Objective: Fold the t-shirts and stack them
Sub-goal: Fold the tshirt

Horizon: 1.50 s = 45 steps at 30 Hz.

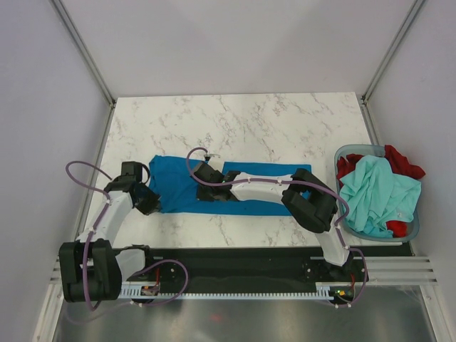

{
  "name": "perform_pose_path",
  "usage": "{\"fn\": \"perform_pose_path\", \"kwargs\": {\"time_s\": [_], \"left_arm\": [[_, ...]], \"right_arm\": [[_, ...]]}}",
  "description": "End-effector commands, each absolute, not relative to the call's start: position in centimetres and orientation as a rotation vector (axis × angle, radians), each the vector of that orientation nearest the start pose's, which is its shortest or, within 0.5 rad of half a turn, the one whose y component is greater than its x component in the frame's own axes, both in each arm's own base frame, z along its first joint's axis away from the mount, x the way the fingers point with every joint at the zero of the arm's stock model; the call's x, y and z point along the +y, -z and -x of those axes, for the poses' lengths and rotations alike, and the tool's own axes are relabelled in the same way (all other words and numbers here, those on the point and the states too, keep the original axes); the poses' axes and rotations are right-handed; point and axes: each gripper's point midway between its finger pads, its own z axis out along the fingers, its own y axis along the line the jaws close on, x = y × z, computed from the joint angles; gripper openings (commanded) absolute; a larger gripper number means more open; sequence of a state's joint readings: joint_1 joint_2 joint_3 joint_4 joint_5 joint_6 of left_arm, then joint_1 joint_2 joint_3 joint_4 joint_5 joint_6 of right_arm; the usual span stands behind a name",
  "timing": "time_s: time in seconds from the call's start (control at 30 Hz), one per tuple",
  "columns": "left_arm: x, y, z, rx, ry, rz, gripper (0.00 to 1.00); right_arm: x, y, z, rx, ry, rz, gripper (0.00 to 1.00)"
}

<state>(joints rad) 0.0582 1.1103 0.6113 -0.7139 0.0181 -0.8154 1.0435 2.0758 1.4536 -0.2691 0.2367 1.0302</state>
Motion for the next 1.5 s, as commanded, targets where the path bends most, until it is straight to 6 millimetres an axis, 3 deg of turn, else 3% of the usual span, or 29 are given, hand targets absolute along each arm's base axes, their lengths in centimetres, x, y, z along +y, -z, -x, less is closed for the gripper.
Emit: {"fn": "perform_pose_path", "kwargs": {"time_s": [0.0, 0.17, 0.4, 0.6, 0.73, 0.83, 0.87, 1.0, 1.13, 1.3, 1.47], "left_arm": [[-0.7, -5.4, -22.6, 2.481, 0.121, 1.216, 0.08], [0.2, -6.2, -23.1, 2.481, 0.067, 1.131, 0.25], [2.2, -9.8, -26.3, 2.396, -0.027, 1.063, 0.29], [0.2, -10.5, -30.1, 2.421, 0.136, 0.983, 0.3], [-1.2, -9.9, -32.8, 2.446, 0.253, 0.903, 0.3], [-1.1, -8.8, -34.2, 2.453, 0.252, 0.903, 0.3], [-1.1, -7.6, -34.4, 2.483, 0.238, 0.914, 0.3], [-0.8, -5.8, -36.0, 2.517, 0.21, 0.94, 0.3], [-0.1, -3.8, -36.9, 2.557, 0.142, 0.951, 0.29], [0.7, -2.5, -36.9, 2.574, 0.066, 0.97, 0.29], [1.1, -1.9, -38.1, 2.578, 0.041, 0.967, 0.29]], "right_arm": [[45.0, -6.4, -27.1, 2.498, -0.665, -0.054, 0.0], [44.7, -5.6, -26.7, 2.525, -0.657, -0.014, 0.0], [44.3, -6.1, -26.7, 2.507, -0.649, 0.054, 0.0], [45.0, -6.7, -26.7, 2.512, -0.705, 0.08, 0.0], [44.7, -6.4, -26.5, 2.526, -0.704, 0.068, 0.0], [44.0, -5.7, -26.2, 2.546, -0.69, 0.059, 0.0], [43.8, -5.4, -26.1, 2.554, -0.681, 0.058, 0.0], [43.6, -5.8, -26.3, 2.553, -0.689, 0.065, 0.0], [43.3, -6.5, -26.5, 2.545, -0.692, 0.065, 0.0], [42.4, -5.0, -26.3, 2.578, -0.643, 0.054, 0.0], [42.4, -5.9, -26.9, 2.546, -0.639, 0.062, 0.16]]}}
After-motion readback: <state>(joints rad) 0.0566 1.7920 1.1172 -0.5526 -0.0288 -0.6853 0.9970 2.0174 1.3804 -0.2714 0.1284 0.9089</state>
